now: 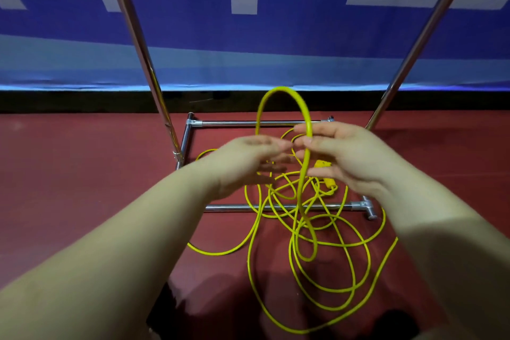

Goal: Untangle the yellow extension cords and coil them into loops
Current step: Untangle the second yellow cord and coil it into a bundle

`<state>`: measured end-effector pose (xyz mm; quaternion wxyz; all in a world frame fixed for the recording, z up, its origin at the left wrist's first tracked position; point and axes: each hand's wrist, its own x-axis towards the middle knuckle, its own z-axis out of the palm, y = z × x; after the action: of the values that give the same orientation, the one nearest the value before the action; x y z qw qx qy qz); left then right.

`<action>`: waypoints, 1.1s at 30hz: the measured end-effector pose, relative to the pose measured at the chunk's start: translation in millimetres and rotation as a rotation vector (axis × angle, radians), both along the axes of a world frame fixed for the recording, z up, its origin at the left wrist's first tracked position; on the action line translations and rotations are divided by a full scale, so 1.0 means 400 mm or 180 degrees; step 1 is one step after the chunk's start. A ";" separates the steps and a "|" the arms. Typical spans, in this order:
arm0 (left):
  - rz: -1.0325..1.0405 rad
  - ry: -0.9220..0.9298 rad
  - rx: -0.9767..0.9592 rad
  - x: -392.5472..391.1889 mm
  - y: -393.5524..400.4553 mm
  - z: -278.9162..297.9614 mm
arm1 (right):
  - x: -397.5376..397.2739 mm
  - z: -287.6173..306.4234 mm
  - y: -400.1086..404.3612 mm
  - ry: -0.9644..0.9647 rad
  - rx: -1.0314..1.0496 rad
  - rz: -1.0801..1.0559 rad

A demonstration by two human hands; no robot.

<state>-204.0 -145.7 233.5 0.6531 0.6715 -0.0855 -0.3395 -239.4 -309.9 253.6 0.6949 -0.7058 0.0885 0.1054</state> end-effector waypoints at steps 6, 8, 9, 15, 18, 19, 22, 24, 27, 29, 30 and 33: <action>-0.0413 -0.0597 0.0305 -0.031 -0.023 -0.032 | 0.024 0.029 -0.026 -0.0010 0.1522 -0.0849; -0.0200 -0.0730 0.0302 -0.023 -0.020 -0.028 | 0.025 0.032 -0.034 -0.0090 0.1494 -0.0880; -0.0049 -0.0735 0.0226 -0.019 -0.018 -0.022 | 0.024 0.030 -0.036 -0.0098 0.1286 -0.0840; 0.1142 -0.0413 -0.0574 0.021 0.004 0.025 | -0.016 -0.034 0.018 0.0182 -0.0891 0.0497; 0.1618 -0.0137 -0.0824 0.045 0.022 0.031 | -0.022 -0.048 0.041 -0.0083 -0.1333 0.0652; 0.1732 -0.0020 -0.0881 0.050 0.026 0.029 | -0.022 -0.048 0.044 -0.0146 -0.1358 0.0678; 0.1758 0.0161 -0.0929 0.053 0.029 0.022 | -0.025 -0.037 0.047 -0.0085 -0.1148 0.0724; 0.1447 0.0141 -0.0717 0.048 0.026 0.013 | -0.024 -0.023 0.046 0.0060 -0.0648 0.0513; 0.0440 0.0093 -0.0035 0.026 0.013 -0.001 | -0.005 -0.008 0.031 0.0203 0.0301 -0.0195; -0.0185 0.0235 0.0179 -0.001 -0.001 -0.009 | 0.009 -0.004 0.019 0.0341 0.0987 -0.0742; -0.0415 0.0207 0.0222 -0.014 -0.008 -0.015 | 0.016 -0.004 0.012 0.0383 0.1260 -0.0964; -0.0609 -0.0342 0.0300 -0.025 -0.018 -0.019 | 0.029 0.007 -0.009 0.0405 0.1738 -0.1254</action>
<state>-214.0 -152.9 225.9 0.5799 0.7074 -0.1681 -0.3675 -227.8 -313.3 256.4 0.8583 -0.4551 0.2348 0.0327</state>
